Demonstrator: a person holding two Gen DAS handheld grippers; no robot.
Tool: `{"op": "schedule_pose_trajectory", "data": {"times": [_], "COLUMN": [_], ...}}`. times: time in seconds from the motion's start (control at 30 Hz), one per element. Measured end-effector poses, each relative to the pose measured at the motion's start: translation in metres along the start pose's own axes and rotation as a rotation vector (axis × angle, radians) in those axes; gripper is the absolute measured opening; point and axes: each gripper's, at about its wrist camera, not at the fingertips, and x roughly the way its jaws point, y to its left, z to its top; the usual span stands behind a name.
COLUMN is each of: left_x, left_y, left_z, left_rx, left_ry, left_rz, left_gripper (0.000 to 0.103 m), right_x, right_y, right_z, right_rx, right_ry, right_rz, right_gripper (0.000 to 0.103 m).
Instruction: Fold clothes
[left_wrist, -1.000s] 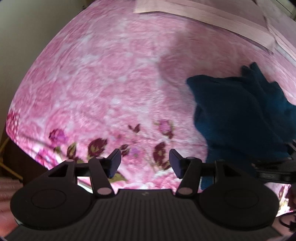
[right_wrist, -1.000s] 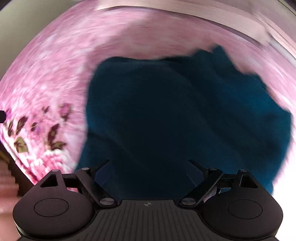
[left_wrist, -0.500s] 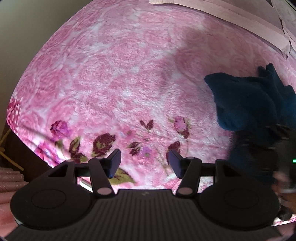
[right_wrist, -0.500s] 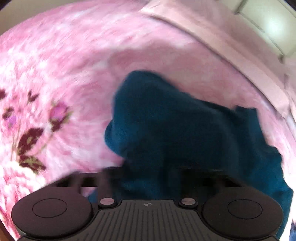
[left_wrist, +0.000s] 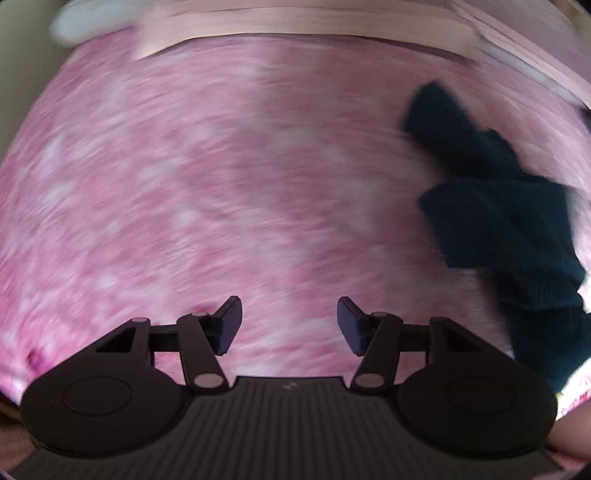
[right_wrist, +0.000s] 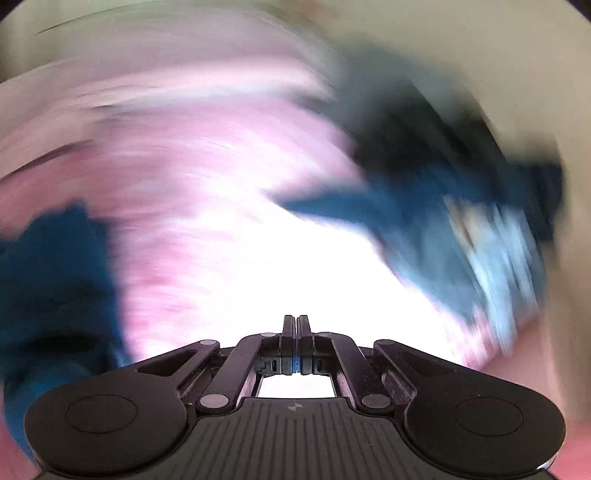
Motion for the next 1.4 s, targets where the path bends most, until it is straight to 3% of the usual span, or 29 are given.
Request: {"op": "schedule_pose_trajectory", "data": {"times": [0.07,0.1,0.17,0.2,0.23,0.33,0.47,0.57,0.6,0.63,0.67,0.7,0.73,0.83,0.9,1.0,1.07,1.1,1.17,1.23,1.33,1.4], "left_x": [0.008,0.011,0.016,0.018,0.019,0.02,0.028,0.039,0.042,0.046,0.049,0.053,0.055,0.063,0.069,0.083,0.093,0.098,0.107,0.117,0.126,0.128], "left_y": [-0.031,-0.047,-0.07,-0.082,-0.09,-0.11,-0.109,-0.101,-0.099,-0.096,-0.093,-0.091,-0.09,-0.089,-0.095,-0.113,-0.132,-0.142,-0.164,-0.19,-0.226,-0.25], "left_z": [0.012,0.018,0.029,0.034,0.037,0.048,0.057,0.061,0.062,0.063,0.064,0.065,0.068,0.075,0.08,0.087,0.092,0.094,0.101,0.11,0.127,0.142], "left_rx": [0.059,0.081,0.108,0.121,0.132,0.159,0.144,0.118,0.109,0.101,0.092,0.083,0.079,0.073,0.088,0.132,0.17,0.19,0.228,0.266,0.319,0.358], "left_ry": [0.0,0.001,0.005,0.006,0.005,-0.003,-0.001,0.018,0.024,0.031,0.037,0.043,0.039,0.029,0.024,0.021,0.024,0.026,0.033,0.037,0.018,-0.015], "left_rz": [-0.025,-0.033,-0.052,-0.065,-0.072,-0.072,-0.047,-0.026,-0.019,-0.012,-0.006,0.001,0.0,-0.004,-0.011,-0.044,-0.076,-0.093,-0.144,-0.192,-0.251,-0.296], "left_gripper": [0.053,0.053,0.053,0.053,0.053,0.054,0.054,0.054,0.053,0.053,0.053,0.053,0.053,0.053,0.052,0.052,0.052,0.052,0.054,0.056,0.057,0.059], "right_x": [0.01,0.016,0.031,0.04,0.051,0.092,0.168,0.216,0.221,0.216,0.21,0.195,0.18,0.139,0.117,0.112,0.141,0.152,0.172,0.184,0.205,0.217], "right_y": [-0.04,-0.039,-0.028,-0.017,-0.005,0.039,0.09,0.118,0.127,0.131,0.135,0.131,0.126,0.073,0.021,-0.055,-0.089,-0.105,-0.139,-0.166,-0.177,-0.175], "right_z": [0.006,0.007,0.009,0.009,0.012,0.023,0.038,0.031,0.027,0.024,0.022,0.023,0.025,0.037,0.046,0.051,0.047,0.042,0.031,0.022,0.021,0.024], "right_rx": [0.154,0.162,0.17,0.175,0.194,0.227,0.215,0.192,0.192,0.163,0.131,0.085,0.038,0.076,0.101,0.108,0.077,0.125,0.231,0.416,0.559,0.577], "right_ry": [0.042,0.058,0.09,0.109,0.125,0.201,0.273,0.357,0.386,0.37,0.35,0.303,0.253,0.152,0.058,-0.029,0.083,0.121,0.194,0.218,0.231,0.236], "right_rz": [0.086,0.147,0.287,0.365,0.444,0.623,0.674,0.674,0.712,0.739,0.765,0.77,0.772,0.789,0.691,0.457,0.268,0.23,0.163,0.243,0.308,0.313], "right_gripper": [0.001,0.007,0.048,0.085,0.09,0.09,0.09,0.09,0.078,0.028,0.027,0.015,0.013,0.012,0.012,0.015,0.036,0.048,0.059,0.084,0.086,0.086]}}
